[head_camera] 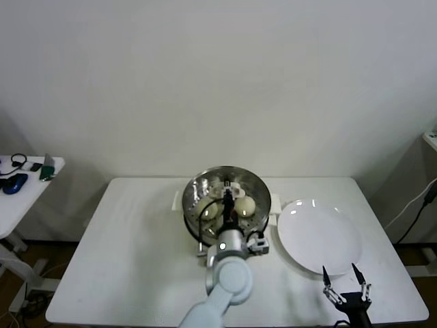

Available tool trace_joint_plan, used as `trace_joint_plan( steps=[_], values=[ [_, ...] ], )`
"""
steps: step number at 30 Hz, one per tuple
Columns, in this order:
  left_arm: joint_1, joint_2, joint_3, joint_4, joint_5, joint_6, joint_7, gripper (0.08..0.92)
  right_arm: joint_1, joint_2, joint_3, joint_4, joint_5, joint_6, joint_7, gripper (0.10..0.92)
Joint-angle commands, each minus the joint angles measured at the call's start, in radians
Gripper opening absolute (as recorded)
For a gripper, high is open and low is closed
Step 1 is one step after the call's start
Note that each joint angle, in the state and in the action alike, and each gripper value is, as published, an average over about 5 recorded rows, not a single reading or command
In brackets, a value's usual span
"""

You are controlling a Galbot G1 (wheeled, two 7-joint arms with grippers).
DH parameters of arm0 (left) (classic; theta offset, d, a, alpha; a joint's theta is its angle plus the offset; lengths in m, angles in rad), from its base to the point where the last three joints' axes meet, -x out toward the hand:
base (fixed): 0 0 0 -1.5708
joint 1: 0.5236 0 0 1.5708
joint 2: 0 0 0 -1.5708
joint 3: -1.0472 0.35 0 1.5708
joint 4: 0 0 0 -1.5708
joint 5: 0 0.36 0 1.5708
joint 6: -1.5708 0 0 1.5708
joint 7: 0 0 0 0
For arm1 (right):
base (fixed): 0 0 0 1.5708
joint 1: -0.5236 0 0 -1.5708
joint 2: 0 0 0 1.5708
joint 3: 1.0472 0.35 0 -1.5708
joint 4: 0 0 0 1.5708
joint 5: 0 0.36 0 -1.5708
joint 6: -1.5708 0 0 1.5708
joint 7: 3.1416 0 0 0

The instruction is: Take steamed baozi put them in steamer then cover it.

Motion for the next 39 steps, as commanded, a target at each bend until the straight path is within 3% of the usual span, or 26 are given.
trace_joint_plan(
  steps=[1,9,15,20,26,32,39],
  values=[
    [0.008,0.018,0.044,-0.133,-0.124,0.033,0.064,0.419,0.004,-0.002,0.001,0.005,0.011,-0.033,0.012,0.823],
    [0.065,0.096,0.037,-0.268,-0.199,0.023,0.051,0.653,0.010,0.000,-0.010,0.013,0.012,-0.045,0.047,0.823],
    [0.116,0.203,-0.021,-0.367,-0.413,-0.033,-0.085,0.802,0.007,-0.016,-0.028,0.037,0.031,-0.023,0.056,0.823],
    [0.161,0.272,-0.141,-0.446,-0.784,-0.140,-0.254,0.822,0.015,-0.019,-0.038,0.046,0.032,-0.032,0.057,0.823],
    [0.270,0.345,-0.407,-0.501,-1.213,-0.335,-0.406,0.823,0.025,-0.025,-0.045,0.042,0.035,-0.022,0.057,0.823],
    [0.465,0.355,-0.696,-0.460,-1.563,-0.542,-0.403,0.823,0.039,-0.030,-0.048,0.030,0.034,-0.018,0.057,0.823],
    [0.600,0.359,-0.817,-0.310,-1.793,-0.755,-0.383,0.823,0.054,-0.046,-0.055,0.005,0.038,-0.015,0.042,0.823]
  ],
)
